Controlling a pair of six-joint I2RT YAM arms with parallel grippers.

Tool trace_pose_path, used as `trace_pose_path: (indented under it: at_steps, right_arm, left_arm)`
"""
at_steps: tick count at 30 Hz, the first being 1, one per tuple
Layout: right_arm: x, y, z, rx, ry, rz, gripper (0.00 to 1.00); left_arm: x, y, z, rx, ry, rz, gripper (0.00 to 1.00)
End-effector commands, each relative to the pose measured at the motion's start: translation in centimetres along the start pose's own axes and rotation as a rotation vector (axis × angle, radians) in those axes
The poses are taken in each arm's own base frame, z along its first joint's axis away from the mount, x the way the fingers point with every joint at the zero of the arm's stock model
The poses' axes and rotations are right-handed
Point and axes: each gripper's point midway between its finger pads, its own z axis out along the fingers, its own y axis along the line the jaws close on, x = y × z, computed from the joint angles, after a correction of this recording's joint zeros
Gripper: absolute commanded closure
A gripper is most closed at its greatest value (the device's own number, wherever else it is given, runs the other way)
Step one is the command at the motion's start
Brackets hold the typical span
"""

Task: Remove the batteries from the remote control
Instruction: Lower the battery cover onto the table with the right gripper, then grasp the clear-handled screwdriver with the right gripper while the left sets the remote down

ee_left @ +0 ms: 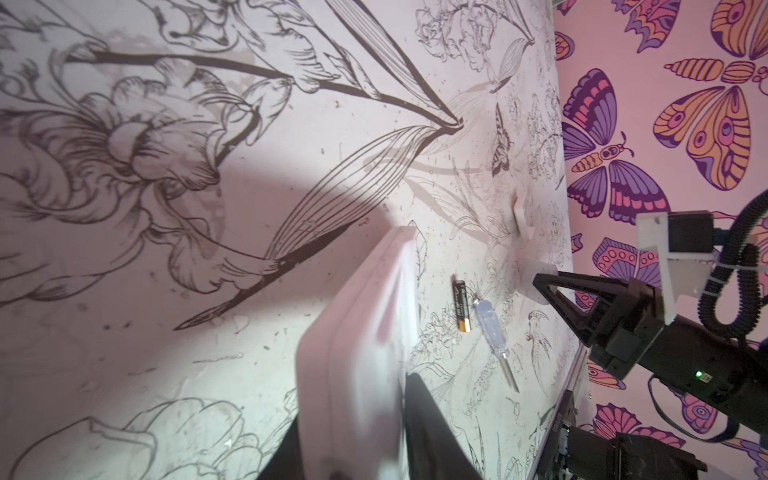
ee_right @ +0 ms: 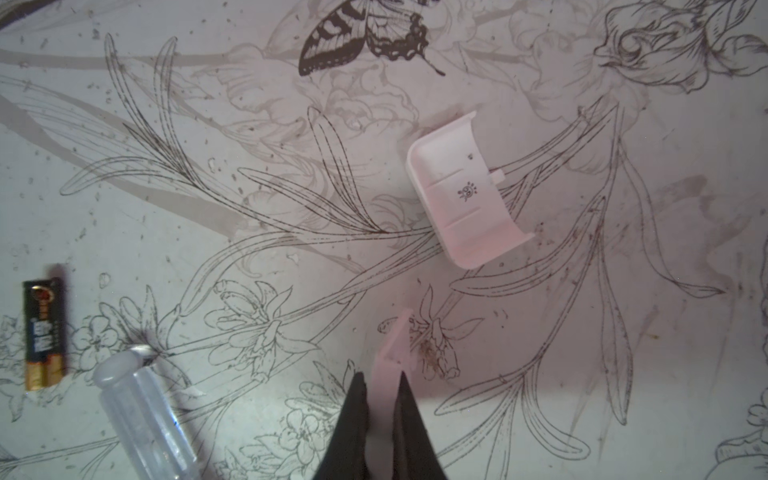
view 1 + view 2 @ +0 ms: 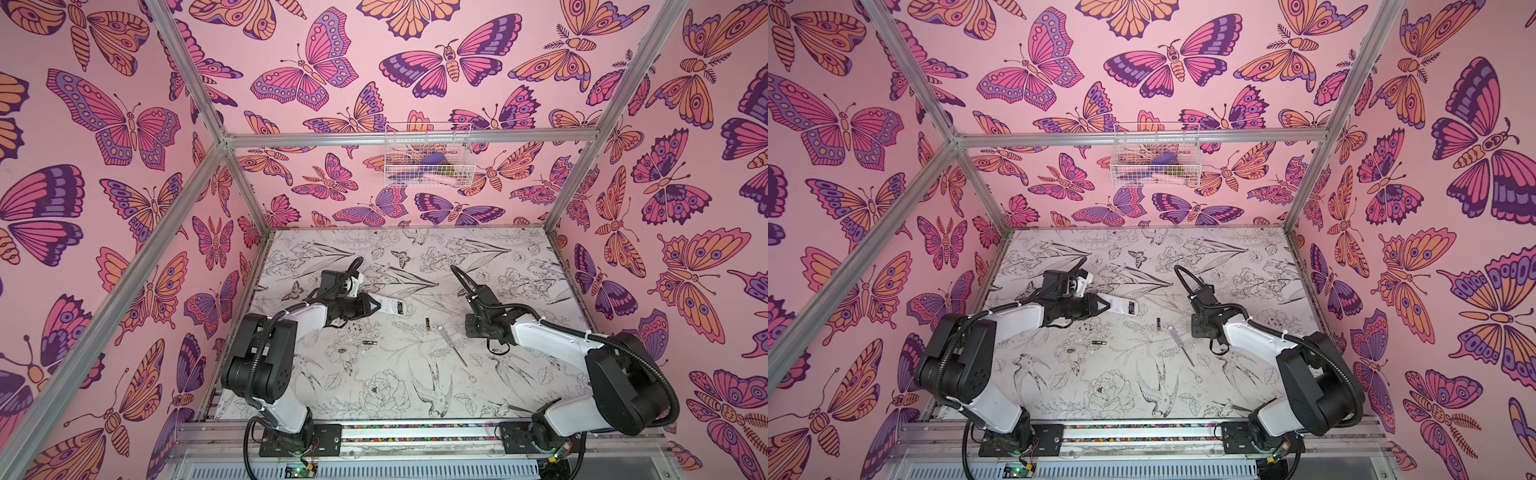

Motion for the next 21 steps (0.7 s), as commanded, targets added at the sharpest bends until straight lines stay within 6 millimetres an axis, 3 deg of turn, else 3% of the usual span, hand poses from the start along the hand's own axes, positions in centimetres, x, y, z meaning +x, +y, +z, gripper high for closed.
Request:
trace_pose_path:
  at_steps: [1,11,21]
  right_arm:
    - [-0.5,0.1,0.4,0.009,0.004,0.021,0.88]
    - [-0.5,1.1,0.6,-0.026,0.039,-0.023,0.73]
    - [-0.9,2.3,-1.5,-0.095,0.08,-0.075,0.6]
  left_arm:
    - [-0.6,1.4,-0.1,-0.046,-0.008,-0.013,0.66]
    - [-1.0,3.4,0.6,-0.092,0.014,-0.028,0.58]
    - [-0.9,4.1,1.7,-0.103,0.064,-0.05,0.5]
